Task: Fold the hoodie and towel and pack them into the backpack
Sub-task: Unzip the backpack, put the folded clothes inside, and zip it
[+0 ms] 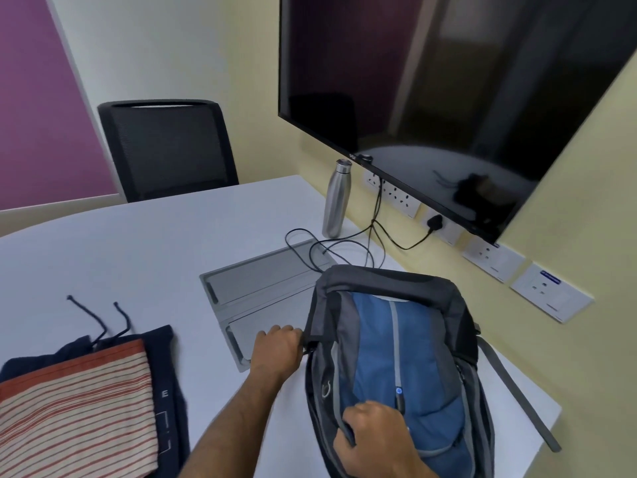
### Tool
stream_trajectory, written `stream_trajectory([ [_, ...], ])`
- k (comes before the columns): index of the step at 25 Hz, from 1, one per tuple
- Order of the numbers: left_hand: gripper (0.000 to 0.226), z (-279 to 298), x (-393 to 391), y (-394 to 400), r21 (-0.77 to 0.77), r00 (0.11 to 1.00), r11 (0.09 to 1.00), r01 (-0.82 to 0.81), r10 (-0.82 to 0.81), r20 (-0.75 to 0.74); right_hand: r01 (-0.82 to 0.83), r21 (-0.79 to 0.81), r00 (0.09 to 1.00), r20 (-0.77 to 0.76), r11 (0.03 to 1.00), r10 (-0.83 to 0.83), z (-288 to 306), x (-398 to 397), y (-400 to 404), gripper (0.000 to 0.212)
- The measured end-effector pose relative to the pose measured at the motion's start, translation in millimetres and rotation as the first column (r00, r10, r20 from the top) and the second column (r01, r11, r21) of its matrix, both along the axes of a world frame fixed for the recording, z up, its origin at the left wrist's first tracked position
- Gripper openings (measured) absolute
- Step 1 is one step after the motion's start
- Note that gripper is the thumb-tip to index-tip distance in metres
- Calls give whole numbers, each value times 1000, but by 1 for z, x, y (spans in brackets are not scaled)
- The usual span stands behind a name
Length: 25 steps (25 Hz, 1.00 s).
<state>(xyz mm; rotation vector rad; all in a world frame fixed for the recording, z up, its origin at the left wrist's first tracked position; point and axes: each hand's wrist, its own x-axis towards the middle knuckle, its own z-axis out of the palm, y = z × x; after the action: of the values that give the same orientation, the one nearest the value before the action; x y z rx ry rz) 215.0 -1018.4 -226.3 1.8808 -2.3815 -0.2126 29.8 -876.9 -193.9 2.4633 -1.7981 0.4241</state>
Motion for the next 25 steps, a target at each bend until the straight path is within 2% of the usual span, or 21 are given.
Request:
stream_trajectory([
  [3, 23, 5, 36, 13, 1, 998, 998, -55, 55, -33, -16, 7, 998, -56, 1000, 16, 1, 6, -2, 40],
  [7, 26, 11, 108, 40, -72, 976, 979, -189, 180, -122, -10, 25, 995, 101, 1000, 7, 7, 40, -17, 38],
  [10, 33, 8, 172, 71, -137, 934, 931, -339, 315, -170, 2, 167, 969, 243, 986, -43, 5, 93, -29, 26],
  [13, 49, 9, 225, 106, -128, 846, 839, -528, 508, -160, -57, 363, 930, 359, 930, -83, -10, 156, -37, 34],
  [15, 66, 7, 246, 128, -70, 770, 769, -635, 623, -139, -155, 405, 932, 362, 901, -3, -20, 199, -43, 44],
  [18, 100, -6, 259, 152, 99, 678, 687, -720, 726, -114, -286, 399, 935, 315, 871, 163, -25, 256, -62, 52],
  [20, 117, -23, 259, 158, 194, 666, 672, -715, 739, -102, -382, 382, 904, 345, 842, 253, -20, 291, -80, 52],
  [22, 129, -32, 257, 158, 219, 671, 672, -708, 736, -91, -464, 364, 871, 354, 808, 341, -17, 321, -103, 58],
  [25, 138, -52, 264, 152, 198, 729, 729, -655, 679, -87, -499, 439, 864, 193, 747, 464, -21, 360, -137, 96],
])
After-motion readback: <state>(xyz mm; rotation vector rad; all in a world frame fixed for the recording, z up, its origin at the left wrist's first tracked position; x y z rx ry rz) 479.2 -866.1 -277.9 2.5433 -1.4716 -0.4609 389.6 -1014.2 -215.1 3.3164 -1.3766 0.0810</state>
